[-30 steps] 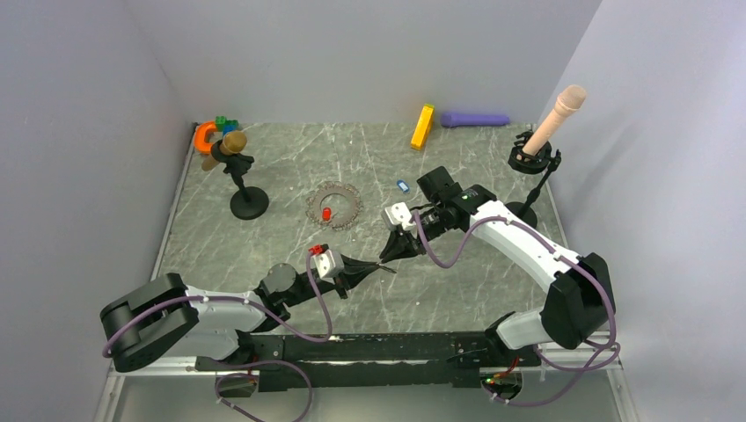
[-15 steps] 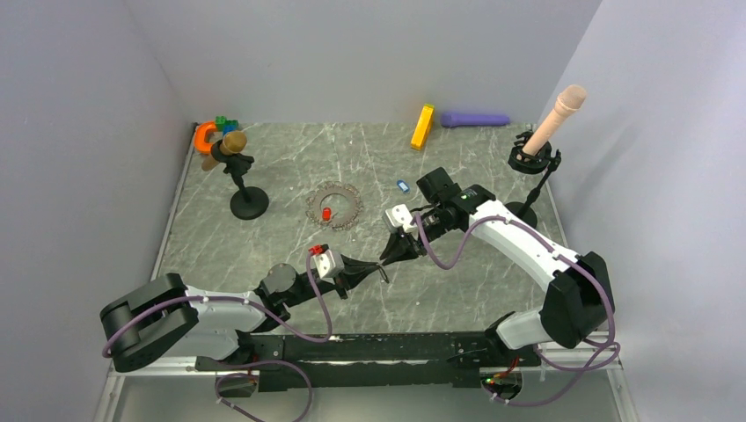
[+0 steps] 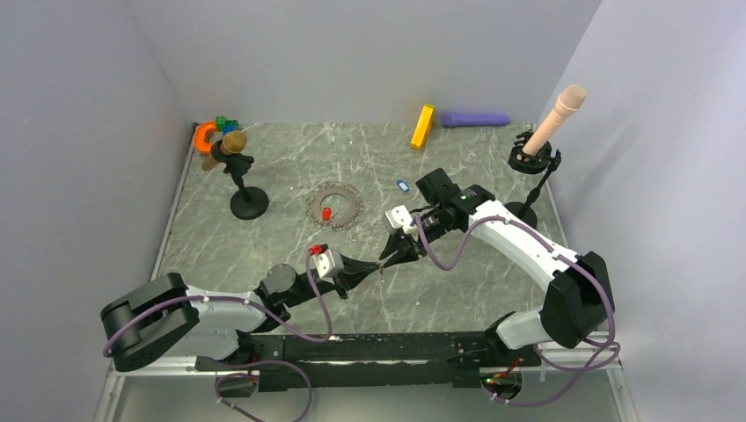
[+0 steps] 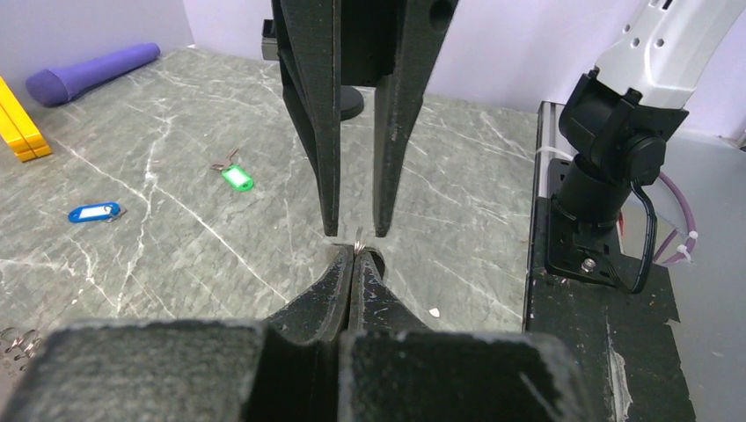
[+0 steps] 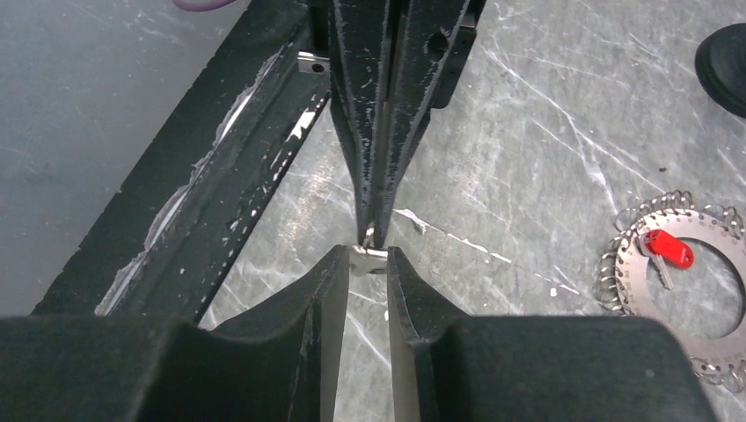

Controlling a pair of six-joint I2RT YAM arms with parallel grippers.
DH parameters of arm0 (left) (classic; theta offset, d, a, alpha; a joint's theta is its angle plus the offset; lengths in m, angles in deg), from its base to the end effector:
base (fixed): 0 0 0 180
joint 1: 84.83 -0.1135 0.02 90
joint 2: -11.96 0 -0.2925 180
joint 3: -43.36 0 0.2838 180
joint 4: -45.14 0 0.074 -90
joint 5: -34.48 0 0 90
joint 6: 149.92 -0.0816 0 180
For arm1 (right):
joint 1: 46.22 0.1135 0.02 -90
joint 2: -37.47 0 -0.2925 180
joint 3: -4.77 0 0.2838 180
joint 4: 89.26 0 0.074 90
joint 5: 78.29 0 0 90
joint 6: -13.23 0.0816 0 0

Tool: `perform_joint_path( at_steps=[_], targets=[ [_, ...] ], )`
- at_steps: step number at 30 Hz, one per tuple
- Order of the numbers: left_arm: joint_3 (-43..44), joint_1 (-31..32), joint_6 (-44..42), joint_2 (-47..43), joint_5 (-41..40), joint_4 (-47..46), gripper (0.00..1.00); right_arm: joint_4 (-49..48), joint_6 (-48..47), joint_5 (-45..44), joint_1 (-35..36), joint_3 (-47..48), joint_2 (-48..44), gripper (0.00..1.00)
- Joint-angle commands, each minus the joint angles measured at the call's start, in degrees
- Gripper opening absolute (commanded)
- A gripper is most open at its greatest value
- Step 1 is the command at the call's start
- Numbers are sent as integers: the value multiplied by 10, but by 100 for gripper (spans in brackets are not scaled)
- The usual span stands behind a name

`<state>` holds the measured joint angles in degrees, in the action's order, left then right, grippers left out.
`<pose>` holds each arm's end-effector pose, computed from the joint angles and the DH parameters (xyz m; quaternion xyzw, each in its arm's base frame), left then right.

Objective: Put the keys on the keyring

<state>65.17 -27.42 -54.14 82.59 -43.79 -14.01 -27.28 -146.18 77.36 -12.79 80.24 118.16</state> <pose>0.1267 -0.2291 0.2034 0.3481 0.5395 -0.4560 0.6164 0.2069 0.2257 0.2771 -0.7108 0.4299 0.4541 0.3221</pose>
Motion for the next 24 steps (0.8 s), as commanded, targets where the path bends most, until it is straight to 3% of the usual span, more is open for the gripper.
perform_joint_path(
  at_steps=[1,24],
  targets=[
    [1,-1,16,-17,-23,-54,0,27,-26,29,5,8,-4,27],
    [3,-1,37,13,-11,-95,0,-19,20,41,-9,-2,-11,19]
  ],
)
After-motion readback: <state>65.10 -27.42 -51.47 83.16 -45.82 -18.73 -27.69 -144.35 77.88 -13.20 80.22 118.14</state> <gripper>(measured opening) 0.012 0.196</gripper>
